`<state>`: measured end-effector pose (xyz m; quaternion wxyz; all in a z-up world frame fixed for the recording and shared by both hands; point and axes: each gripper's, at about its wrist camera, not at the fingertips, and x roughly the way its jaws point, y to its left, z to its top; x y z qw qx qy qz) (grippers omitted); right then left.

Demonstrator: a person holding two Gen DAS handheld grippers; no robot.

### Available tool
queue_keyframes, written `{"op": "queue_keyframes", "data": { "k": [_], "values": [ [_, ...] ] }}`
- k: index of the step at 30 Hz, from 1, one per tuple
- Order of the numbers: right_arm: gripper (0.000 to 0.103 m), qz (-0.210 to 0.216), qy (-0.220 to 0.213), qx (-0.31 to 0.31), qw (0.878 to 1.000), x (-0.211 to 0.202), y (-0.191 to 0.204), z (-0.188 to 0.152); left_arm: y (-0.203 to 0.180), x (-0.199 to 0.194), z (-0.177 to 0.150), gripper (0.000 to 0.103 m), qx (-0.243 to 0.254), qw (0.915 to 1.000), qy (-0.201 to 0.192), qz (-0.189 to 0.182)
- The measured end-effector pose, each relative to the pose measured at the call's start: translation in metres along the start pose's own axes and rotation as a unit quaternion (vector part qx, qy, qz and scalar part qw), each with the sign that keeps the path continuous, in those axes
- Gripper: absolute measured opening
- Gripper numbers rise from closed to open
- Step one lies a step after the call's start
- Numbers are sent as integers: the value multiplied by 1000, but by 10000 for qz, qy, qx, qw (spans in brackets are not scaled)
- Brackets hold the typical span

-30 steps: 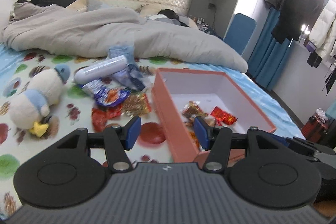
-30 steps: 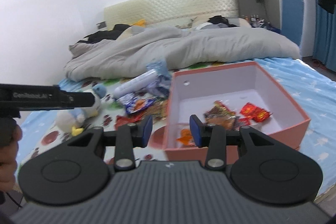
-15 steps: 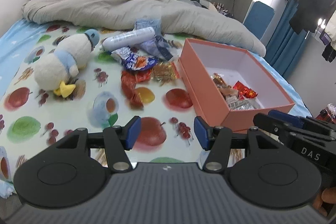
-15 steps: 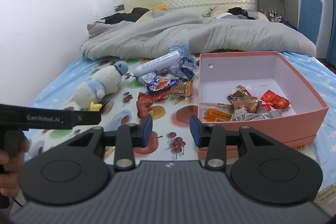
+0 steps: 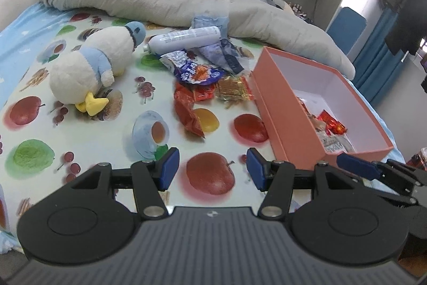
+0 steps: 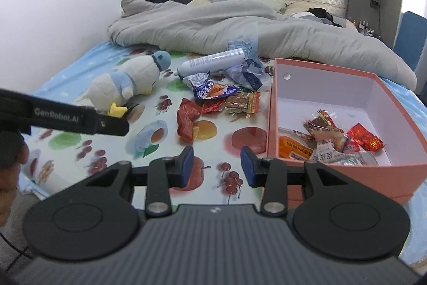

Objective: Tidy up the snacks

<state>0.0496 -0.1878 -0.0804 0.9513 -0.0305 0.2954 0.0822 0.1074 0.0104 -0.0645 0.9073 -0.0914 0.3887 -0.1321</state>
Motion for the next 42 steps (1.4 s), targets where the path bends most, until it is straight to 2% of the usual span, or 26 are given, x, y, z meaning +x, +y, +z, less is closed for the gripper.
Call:
{"op": "queue_keyframes", "data": {
  "k": [12, 21, 26, 31, 42],
  "values": [
    [40, -24, 365, -279, 9989, 83, 17, 17, 56, 85, 37, 61, -697, 9969, 305, -201],
    [40, -385, 625, -435, 9964, 162, 18, 26, 83, 148, 63, 61, -1024, 9920, 552, -491],
    [40, -658, 707, -648, 9932, 199, 18, 29, 90, 177, 69, 61, -1052, 9903, 695, -577],
    [40, -551, 787, -533, 9939, 229, 10, 34, 96, 207, 73, 61, -1273, 9851, 888, -746],
    [40, -905, 645, -1336, 9848, 268, 17, 36, 93, 245, 75, 60, -1242, 9833, 1080, -783]
  ]
}}
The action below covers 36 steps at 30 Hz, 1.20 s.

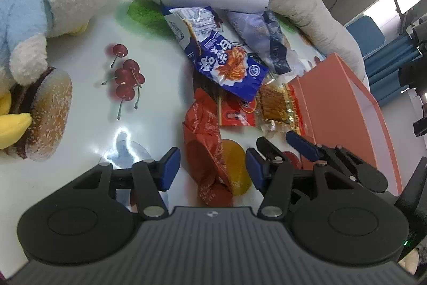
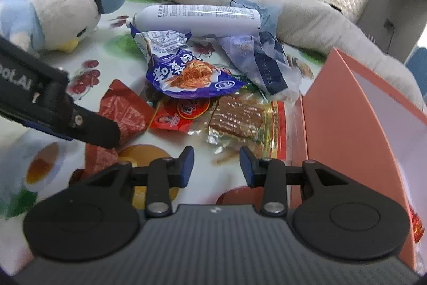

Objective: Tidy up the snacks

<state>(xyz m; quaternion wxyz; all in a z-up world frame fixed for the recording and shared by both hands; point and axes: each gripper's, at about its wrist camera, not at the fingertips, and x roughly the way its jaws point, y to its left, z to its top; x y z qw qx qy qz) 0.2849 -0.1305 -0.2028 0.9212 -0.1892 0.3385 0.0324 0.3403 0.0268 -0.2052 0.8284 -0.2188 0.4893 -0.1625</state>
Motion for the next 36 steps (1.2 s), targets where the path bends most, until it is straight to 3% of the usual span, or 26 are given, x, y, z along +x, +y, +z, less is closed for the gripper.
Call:
{"op": "queue_keyframes", "data": {
  "k": [16, 25, 36],
  "values": [
    [40, -157, -318, -845, 9958, 21, 12, 2, 1, 17, 2, 49, -27, 10000, 20, 66],
    [15, -124, -410, -840, 9955, 16, 8, 7, 4, 18, 3, 40, -81, 9999, -26, 66],
    [7, 143, -504, -745, 9958, -29, 13, 8, 0, -11, -11, 38, -59, 9997, -131, 172]
  ]
}}
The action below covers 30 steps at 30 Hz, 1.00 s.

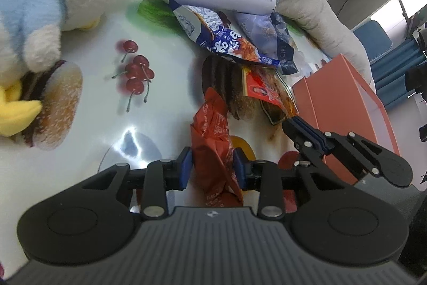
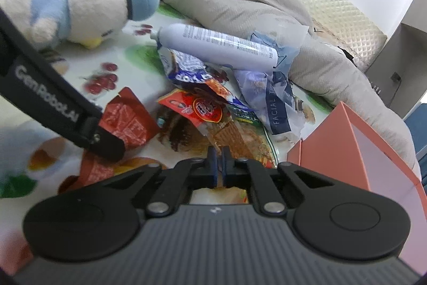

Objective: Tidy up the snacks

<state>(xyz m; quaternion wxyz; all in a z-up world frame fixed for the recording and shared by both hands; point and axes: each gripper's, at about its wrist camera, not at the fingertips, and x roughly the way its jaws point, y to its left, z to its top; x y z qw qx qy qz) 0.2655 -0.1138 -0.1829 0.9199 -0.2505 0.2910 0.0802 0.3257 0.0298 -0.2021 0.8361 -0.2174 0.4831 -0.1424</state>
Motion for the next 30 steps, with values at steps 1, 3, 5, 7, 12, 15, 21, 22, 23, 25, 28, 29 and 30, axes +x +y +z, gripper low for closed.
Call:
{"op": "queue_keyframes", "data": {
  "k": [1, 3, 5, 7, 12, 15, 21, 22, 23, 25, 28, 29, 30],
  "values": [
    [6, 98, 15, 124, 9999, -6, -2, 0, 0, -5, -3, 38, 10, 10000, -16, 10],
    [5, 377, 86, 527, 9979, -17, -8, 0, -1, -13, -8, 38, -1, 10000, -10, 18],
    [4, 523, 135, 742, 9958, -30, -12, -4, -1, -23, -15, 38, 24, 10000, -24, 59],
    [4, 574, 163, 835, 9947, -41, -12, -8, -2, -34, -23, 38, 32, 9999, -60, 100],
    [4, 716, 213, 1011, 9921, -72, -12, -21, -2, -58, -44, 38, -45, 9999, -93, 105],
    [4, 820, 234, 1223, 9888, -88, -16, -27, -8, -72, -56, 38, -23, 9999, -120, 86],
    [4, 959, 186, 1618, 9820, -119, -20, -36, -19, -96, -79, 38, 48, 9997, -178, 129],
    [3, 988, 178, 1728, 9798, -124, -22, -37, -21, -100, -83, 38, 58, 9997, -188, 132],
    [3, 1025, 175, 1815, 9779, -129, -23, -39, -23, -104, -87, 38, 71, 9997, -198, 135],
    [3, 1073, 169, 1960, 9746, -137, -25, -42, -27, -109, -93, 38, 93, 9996, -224, 139],
    [3, 1002, 202, 2020, 9740, -148, -26, -45, -33, -118, -100, 38, 118, 9995, -269, 148],
    [3, 1023, 186, 2101, 9721, -151, -29, -46, -36, -121, -101, 38, 133, 9994, -288, 149],
    [3, 1028, 166, 2153, 9710, -154, -32, -47, -39, -123, -102, 38, 161, 9992, -315, 159]
  ]
}}
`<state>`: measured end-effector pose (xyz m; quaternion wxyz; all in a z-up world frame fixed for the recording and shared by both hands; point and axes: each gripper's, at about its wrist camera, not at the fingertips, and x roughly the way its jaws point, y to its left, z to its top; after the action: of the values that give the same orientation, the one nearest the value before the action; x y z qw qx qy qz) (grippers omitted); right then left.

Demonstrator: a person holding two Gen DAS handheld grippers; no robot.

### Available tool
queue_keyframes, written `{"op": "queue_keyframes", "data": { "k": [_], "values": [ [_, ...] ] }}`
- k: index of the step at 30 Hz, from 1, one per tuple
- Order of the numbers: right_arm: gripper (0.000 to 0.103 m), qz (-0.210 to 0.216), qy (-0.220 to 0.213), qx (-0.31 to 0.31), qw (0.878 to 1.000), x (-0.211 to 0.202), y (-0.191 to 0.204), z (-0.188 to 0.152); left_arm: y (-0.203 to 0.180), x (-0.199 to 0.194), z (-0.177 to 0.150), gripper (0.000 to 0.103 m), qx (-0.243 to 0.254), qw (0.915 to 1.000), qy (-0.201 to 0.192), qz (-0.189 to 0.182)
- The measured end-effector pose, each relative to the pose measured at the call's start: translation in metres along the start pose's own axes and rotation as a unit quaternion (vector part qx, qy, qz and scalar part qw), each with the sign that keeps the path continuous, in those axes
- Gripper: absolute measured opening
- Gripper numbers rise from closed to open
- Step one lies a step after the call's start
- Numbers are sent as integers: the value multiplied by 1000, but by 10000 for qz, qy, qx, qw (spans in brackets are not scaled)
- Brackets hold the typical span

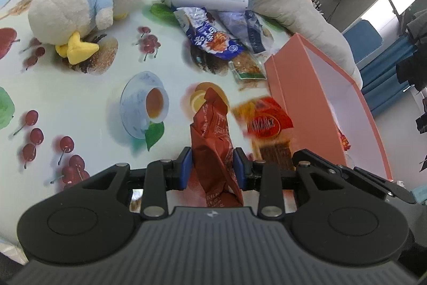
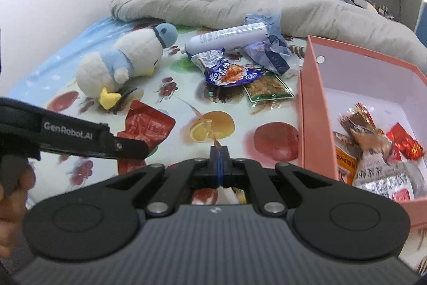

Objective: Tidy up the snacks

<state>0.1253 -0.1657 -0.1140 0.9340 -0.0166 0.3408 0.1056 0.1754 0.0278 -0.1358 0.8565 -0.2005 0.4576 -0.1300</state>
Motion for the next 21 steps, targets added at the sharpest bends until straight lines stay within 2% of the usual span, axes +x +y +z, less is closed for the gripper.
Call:
{"op": "queue_keyframes", "data": {
  "k": [10, 16, 18, 19, 20, 21],
  "values": [
    [4, 1, -247, 384, 9990, -27, -21, 14, -31, -21, 5, 38, 244, 9995, -192, 84],
    [8, -96, 32, 795, 9968, -20, -36, -20, -30, -1, -8, 38, 379, 9992, 3, 110],
    [31, -172, 220, 838, 9961, -13, -36, -35, -26, 9, -15, 38, 406, 9990, 103, 186],
    [54, -174, 264, 874, 9957, -10, -36, -43, -24, 12, -17, 38, 403, 9989, 136, 210],
    [62, -166, 275, 892, 9955, -8, -36, -49, -21, 15, -20, 38, 401, 9988, 159, 238],
    [61, -166, 330, 888, 9954, -3, -34, -56, -18, 17, -22, 38, 384, 9987, 182, 277]
  ]
}}
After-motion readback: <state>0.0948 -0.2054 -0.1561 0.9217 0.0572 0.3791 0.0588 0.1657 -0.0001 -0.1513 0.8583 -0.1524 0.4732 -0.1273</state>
